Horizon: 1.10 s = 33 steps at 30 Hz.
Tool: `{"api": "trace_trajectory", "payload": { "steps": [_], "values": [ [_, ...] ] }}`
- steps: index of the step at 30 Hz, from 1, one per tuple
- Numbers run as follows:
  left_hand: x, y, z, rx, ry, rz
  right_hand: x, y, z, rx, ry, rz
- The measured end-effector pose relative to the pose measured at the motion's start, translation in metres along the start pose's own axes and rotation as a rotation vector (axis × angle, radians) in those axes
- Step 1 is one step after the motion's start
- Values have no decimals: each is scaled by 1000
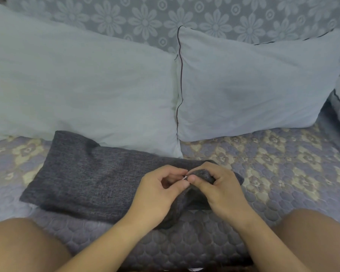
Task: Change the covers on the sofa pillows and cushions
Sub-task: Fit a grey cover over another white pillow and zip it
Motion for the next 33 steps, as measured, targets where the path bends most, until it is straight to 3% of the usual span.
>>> {"api": "trace_trajectory", "payload": {
  "steps": [8,12,16,19,24,26,28,29,31,33],
  "values": [
    [-3,-3,-12,-100,-41,-161,-8,5,4,6,207,-190],
    [-11,4,-4,-176,439,-426,-17,10,7,65,378,-404],
    [-13,2,-9,-156,417,-496,-25,17,17,101,552,-568],
    [-16,-7,-22,-86,234,-496,-28,12,4,249,478,-434],
    [-13,-24,-77,296,-379,-370,-14,1,-79,750,223,7],
    [2,-21,-91,407,-523,-239,6,-6,-110,835,224,184],
    [18,-13,-85,417,-545,-75,18,-12,-120,771,394,313],
    [24,-9,-76,385,-560,1,12,-15,-112,710,543,276],
    [29,-1,-57,308,-617,102,-11,-19,-61,480,718,-74],
    [28,4,-46,257,-692,191,-20,-12,10,88,778,-382]
  ]
}}
Point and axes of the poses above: each hand's wrist, its own y-axis away from the middle knuckle, its own z-axis out of the palm, x = y × z, the point moved 6 cm from there along -y, towards the middle knuckle, and after that the axes turned 2 degrees about -y, right-handed, at the moved point
